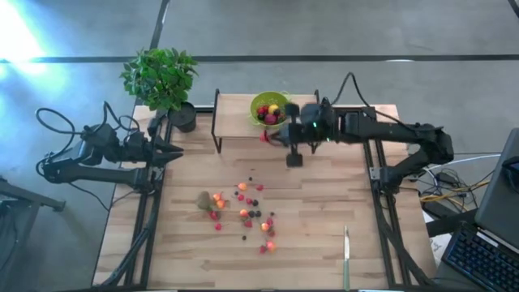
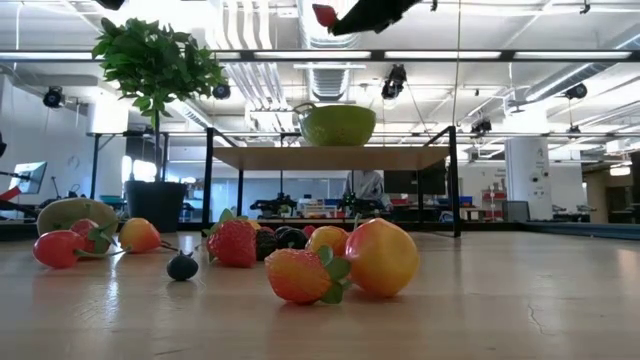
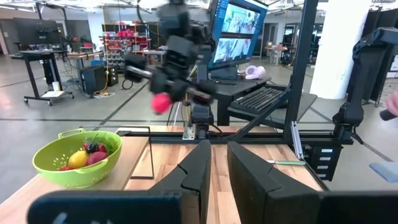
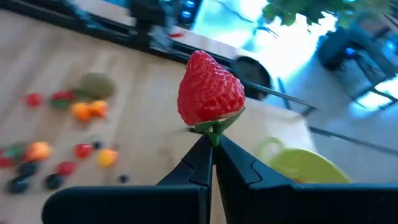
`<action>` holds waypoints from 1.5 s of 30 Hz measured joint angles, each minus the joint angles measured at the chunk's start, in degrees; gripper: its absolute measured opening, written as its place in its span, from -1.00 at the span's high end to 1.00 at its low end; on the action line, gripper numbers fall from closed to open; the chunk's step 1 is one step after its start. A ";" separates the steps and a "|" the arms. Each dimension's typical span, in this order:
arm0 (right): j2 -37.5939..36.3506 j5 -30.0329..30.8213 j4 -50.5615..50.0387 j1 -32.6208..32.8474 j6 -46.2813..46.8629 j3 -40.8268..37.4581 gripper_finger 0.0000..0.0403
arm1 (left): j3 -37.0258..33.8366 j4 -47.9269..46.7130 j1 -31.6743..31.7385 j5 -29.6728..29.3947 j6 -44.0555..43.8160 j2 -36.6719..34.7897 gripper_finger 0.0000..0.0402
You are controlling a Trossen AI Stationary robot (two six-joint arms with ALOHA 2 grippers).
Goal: Pick & Place Fruit
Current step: Put the red strawberry into the green strainer bowl on the shelf
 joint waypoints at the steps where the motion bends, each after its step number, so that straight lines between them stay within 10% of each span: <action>1: 0.68 -0.02 -0.08 -1.23 0.02 0.78 0.96 | 0.00 0.02 0.00 -0.02 0.00 0.00 0.69; 22: 12.75 3.00 -2.37 -19.75 5.47 6.39 0.96 | 0.00 0.01 0.02 -0.01 0.00 -0.01 0.69; 45: 12.74 2.95 -6.90 -20.88 8.35 6.33 0.82 | 0.00 0.00 0.02 -0.01 0.00 -0.02 0.69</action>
